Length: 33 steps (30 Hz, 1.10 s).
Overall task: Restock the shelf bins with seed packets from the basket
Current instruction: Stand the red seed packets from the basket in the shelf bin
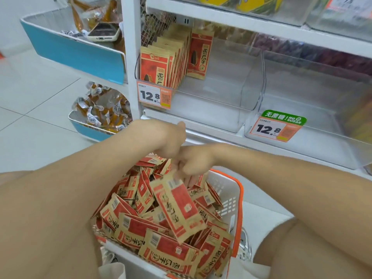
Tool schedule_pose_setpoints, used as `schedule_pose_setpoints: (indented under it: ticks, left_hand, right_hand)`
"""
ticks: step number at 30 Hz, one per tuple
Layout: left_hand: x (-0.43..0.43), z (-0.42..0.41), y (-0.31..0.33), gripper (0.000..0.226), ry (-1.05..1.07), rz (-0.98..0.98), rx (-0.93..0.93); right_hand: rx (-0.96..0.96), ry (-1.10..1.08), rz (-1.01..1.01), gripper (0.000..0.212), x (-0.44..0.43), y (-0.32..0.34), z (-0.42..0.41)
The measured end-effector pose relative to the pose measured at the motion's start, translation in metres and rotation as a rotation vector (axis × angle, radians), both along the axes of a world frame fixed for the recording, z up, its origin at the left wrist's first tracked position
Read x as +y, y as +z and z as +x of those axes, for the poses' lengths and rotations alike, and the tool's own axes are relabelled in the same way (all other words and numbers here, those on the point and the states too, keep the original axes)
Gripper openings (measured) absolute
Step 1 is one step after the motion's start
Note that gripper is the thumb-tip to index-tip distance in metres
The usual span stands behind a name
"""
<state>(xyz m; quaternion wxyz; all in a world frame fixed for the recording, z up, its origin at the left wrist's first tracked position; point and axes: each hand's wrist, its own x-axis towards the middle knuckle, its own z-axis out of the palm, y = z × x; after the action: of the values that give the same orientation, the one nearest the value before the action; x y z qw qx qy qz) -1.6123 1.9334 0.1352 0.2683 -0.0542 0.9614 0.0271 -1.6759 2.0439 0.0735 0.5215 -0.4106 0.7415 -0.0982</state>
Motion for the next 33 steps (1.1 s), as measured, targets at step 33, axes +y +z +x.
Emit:
schedule_pose_setpoints:
  ticks: [33]
  left_hand:
    - [-0.011, -0.023, 0.030, 0.031, 0.790, 1.624, 0.896]
  right_hand:
    - [0.132, -0.978, -1.225, 0.023, -0.018, 0.084, -0.043]
